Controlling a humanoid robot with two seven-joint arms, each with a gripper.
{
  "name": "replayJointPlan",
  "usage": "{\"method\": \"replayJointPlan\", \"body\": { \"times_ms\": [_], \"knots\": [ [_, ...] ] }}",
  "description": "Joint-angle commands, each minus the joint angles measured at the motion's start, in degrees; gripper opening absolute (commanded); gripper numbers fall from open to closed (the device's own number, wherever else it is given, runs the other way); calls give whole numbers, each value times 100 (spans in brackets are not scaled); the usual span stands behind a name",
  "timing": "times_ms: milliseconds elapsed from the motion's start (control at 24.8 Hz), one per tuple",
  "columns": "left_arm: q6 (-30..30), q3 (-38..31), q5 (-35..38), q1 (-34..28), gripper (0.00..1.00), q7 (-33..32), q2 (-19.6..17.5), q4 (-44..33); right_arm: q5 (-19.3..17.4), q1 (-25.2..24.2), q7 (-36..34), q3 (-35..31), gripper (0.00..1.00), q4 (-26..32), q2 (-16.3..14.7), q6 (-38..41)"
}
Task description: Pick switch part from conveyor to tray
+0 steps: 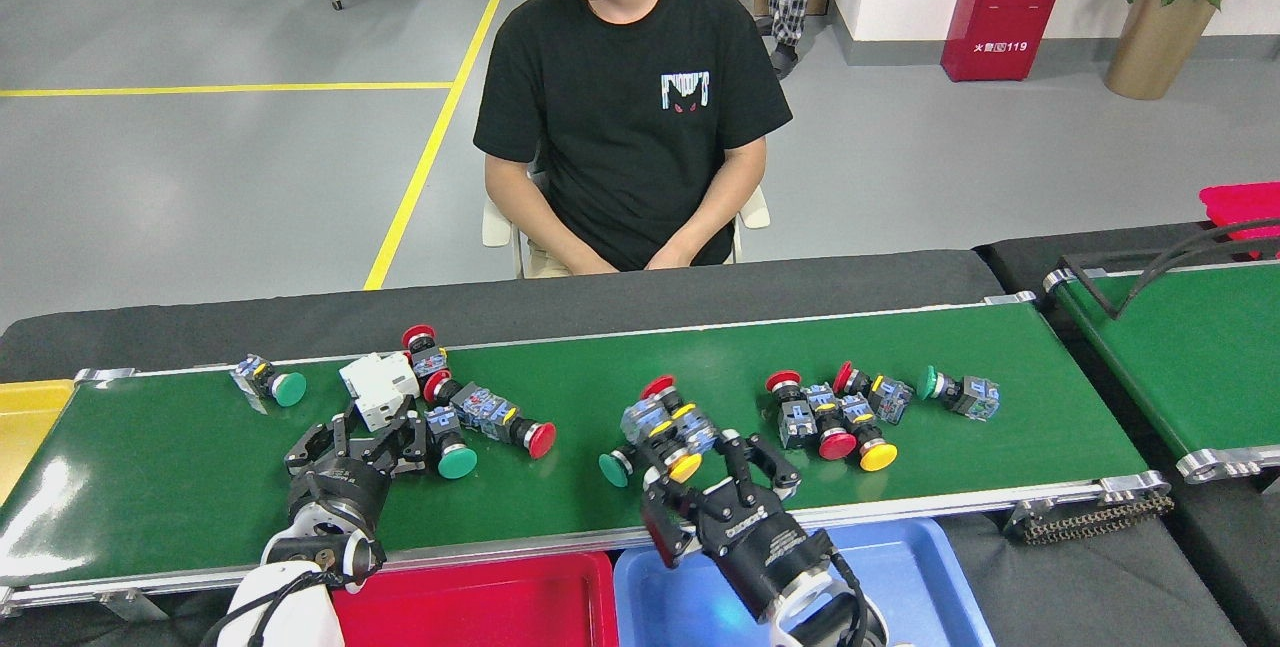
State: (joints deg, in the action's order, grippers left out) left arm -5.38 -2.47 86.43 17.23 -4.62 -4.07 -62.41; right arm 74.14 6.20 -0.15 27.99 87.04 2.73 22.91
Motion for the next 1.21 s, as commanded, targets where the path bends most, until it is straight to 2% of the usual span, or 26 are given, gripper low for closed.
{"method": "replayJointPlan", "body": {
  "times_ms": [0,81,283,404,525,646,767,848,929,1171],
  "knots": [
    [-393,18,-56,-194,5,-4,-24,-298,13,48,-12,374,100,67,-10,540],
    [-613,18,-56,-493,5,-4,-68,-702,13,65,-12,673,100,6,-80,575],
    [-1132,-17,-82,-1196,6,-4,-173,-1766,-23,74,-12,603,100,50,-80,540],
    [-1193,-78,-82,-1363,6,-12,-164,-2065,-40,-111,-21,-522,100,173,-98,443],
    [-1184,-105,-82,-1363,6,-12,-112,-2241,-58,-735,-65,-1867,99,516,52,-190],
    [-1193,-96,-135,-1433,6,-56,-103,-2688,-49,-1270,-117,-2737,99,744,69,-875],
    [-1272,-17,-153,-1732,5,-74,-50,-3155,109,-1350,-205,-2816,97,726,17,-1930],
    [-1395,282,-144,-1838,6,-83,125,-3365,452,-1324,-205,-2781,97,709,-1,-2475],
    [-1395,801,-100,-1847,6,-83,231,-3436,593,-1288,-170,-2605,97,700,8,-2493],
    [-1378,2136,-73,-1855,7,-100,354,-3489,593,-1244,-73,-2324,97,709,-10,-2475]
  ]
}}
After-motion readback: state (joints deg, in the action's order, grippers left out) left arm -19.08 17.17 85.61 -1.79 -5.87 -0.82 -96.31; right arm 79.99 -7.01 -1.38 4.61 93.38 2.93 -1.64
